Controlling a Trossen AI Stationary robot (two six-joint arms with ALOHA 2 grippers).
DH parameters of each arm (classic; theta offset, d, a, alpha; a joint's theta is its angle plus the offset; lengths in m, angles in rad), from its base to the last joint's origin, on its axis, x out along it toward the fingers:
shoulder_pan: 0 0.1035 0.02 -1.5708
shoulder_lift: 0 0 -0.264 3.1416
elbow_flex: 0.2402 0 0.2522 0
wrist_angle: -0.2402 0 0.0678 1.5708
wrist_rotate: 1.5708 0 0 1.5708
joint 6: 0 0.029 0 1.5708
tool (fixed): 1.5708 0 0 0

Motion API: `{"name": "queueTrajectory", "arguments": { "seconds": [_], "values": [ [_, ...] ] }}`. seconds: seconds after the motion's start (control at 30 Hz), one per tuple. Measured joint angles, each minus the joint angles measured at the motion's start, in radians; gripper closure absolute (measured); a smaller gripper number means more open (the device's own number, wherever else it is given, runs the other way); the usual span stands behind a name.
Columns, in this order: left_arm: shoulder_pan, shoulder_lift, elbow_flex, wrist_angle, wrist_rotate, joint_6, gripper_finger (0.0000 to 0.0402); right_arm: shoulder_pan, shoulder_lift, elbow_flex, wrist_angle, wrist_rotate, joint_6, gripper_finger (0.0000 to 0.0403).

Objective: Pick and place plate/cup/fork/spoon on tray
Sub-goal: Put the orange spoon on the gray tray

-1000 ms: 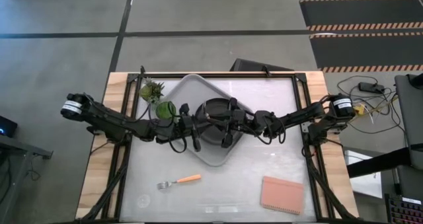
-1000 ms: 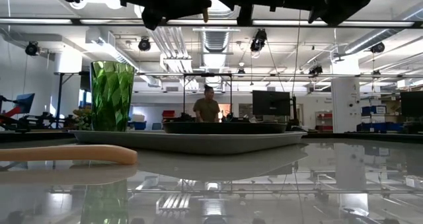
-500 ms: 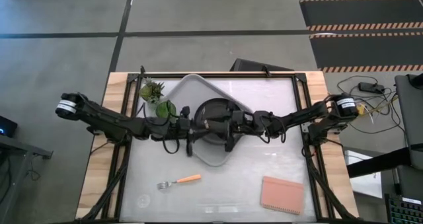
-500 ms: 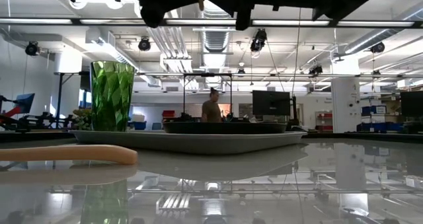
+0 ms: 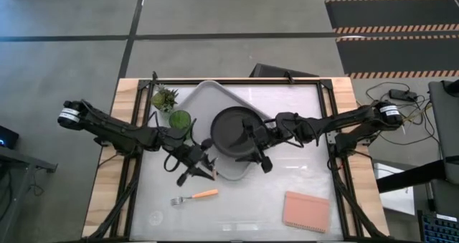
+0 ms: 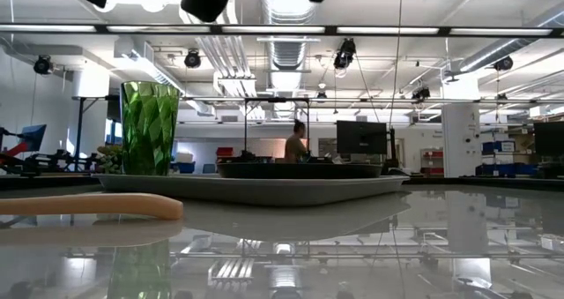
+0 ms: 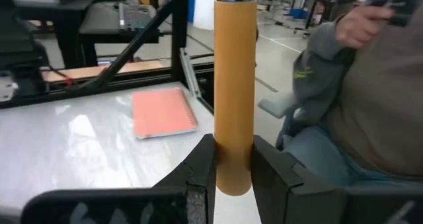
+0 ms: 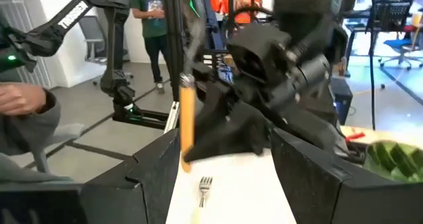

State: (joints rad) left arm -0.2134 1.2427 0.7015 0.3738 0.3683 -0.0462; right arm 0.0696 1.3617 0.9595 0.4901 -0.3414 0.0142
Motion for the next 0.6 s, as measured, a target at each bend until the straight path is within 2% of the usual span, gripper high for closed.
{"name": "queueTrajectory", "arguments": {
  "seconds": [0.17, 0.3, 0.43, 0.6],
  "values": [
    [0.000, 0.000, -0.010, -0.066, 0.001, -0.004, 0.0354, -0.003, 0.000, 0.078, -0.062, -0.007, -0.064, 0.0179],
    [0.000, 0.000, -0.031, -0.068, 0.002, -0.040, 0.0354, -0.003, 0.014, 0.163, -0.135, -0.060, -0.120, 0.0179],
    [0.000, 0.000, -0.047, -0.070, -0.002, -0.078, 0.0354, -0.002, 0.058, 0.259, -0.274, -0.066, -0.186, 0.0179],
    [0.000, 0.000, -0.050, -0.068, -0.004, -0.079, 0.0354, -0.003, 0.127, 0.346, -0.335, -0.152, -0.210, 0.0179]
  ]
}}
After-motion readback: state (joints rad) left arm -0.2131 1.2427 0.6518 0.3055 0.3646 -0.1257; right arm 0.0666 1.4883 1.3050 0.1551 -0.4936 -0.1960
